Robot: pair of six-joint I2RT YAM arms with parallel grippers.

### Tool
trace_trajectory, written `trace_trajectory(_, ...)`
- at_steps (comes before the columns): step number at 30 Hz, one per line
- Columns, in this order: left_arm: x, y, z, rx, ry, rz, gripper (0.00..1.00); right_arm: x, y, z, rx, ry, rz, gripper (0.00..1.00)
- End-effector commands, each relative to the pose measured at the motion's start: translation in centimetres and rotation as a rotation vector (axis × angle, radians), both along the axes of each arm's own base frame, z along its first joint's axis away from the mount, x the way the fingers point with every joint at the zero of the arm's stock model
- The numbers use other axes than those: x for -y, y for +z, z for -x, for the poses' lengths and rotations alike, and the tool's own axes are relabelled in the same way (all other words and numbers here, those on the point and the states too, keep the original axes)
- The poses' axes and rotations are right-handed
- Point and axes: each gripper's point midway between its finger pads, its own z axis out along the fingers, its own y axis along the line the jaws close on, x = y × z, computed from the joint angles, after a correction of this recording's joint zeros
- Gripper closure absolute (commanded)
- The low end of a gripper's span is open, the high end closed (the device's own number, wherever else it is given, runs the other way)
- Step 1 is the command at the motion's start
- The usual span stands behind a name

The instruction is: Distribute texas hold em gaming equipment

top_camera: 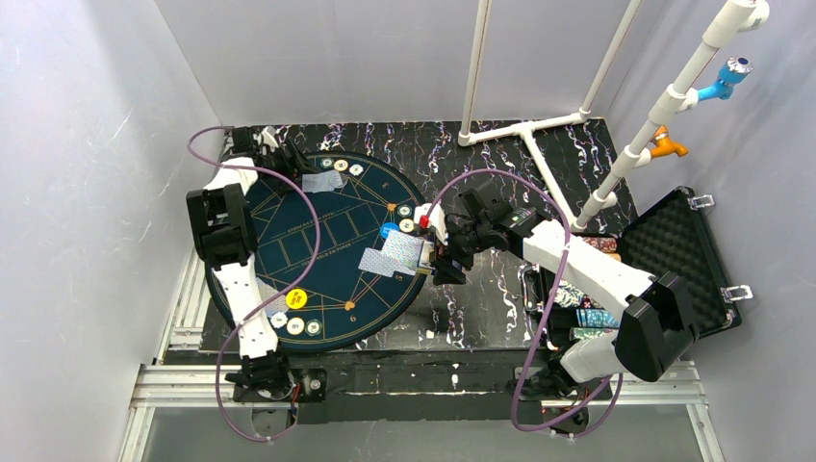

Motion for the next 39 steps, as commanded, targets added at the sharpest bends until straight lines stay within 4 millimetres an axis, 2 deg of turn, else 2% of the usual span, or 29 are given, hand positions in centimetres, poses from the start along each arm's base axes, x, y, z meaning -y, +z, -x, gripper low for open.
trace_trajectory(1,-3.6,4.1,1.0,0.054,0.079,-0.201,0.19,-0.9,2.3,-0.6,0.052,0.023,-0.065,0.99)
trace_trajectory(4,-4.6,6.3,1.7,0.089,0.080,-0.274,0.02,-0.9,2.5,-0.6,0.057,0.024,-0.068,0.99)
trace_trajectory(5,-4.7,7.1,2.1,0.103,0.068,-0.279,0.02,-0.9,2.6,-0.5,0.058,0.024,-0.070,0.99)
trace_trajectory(7,-3.2,9.2,3.3,0.140,-0.001,-0.222,0.02,-0.9,2.7,-0.5,0.063,0.024,-0.072,0.99)
trace_trajectory(9,-0.2,11.7,5.7,0.191,-0.110,-0.093,0.03,-0.8,2.7,-0.5,0.068,0.023,-0.071,0.99)
trace_trajectory(12,5.3,15.3,10.7,0.245,-0.287,0.126,0.08,-0.7,2.6,-0.5,0.071,0.021,-0.068,0.99)
trace_trajectory(16,11.5,17.3,17.5,0.253,-0.480,0.310,0.14,-0.8,2.7,-0.3,0.066,0.029,-0.076,0.99)
trace_trajectory(19,16.1,17.5,21.8,0.205,-0.608,0.376,0.18,-0.9,2.8,-0.2,0.068,0.031,-0.079,0.99)
trace_trajectory(21,18.1,17.7,24.1,0.188,-0.675,0.394,0.20,-0.9,2.9,-0.2,0.072,0.032,-0.080,0.99)
trace_trajectory(24,20.4,17.8,26.8,0.188,-0.761,0.397,0.22,-0.9,3.1,-0.2,0.075,0.029,-0.083,0.99)
trace_trajectory(27,22.3,17.1,29.0,0.163,-0.829,0.399,0.26,-1.0,3.1,-0.3,0.073,0.025,-0.087,0.99)
trace_trajectory(29,23.2,16.3,29.8,0.123,-0.852,0.405,0.28,-1.1,3.4,-0.3,0.074,0.025,-0.094,0.99)
trace_trajectory(32,24.1,15.3,30.2,0.076,-0.864,0.401,0.38,-1.1,3.6,-0.3,0.081,0.023,-0.097,0.99)
trace_trajectory(39,23.9,14.8,30.1,0.067,-0.850,0.359,0.67,-0.9,3.9,-0.3,0.087,0.021,-0.098,0.99)
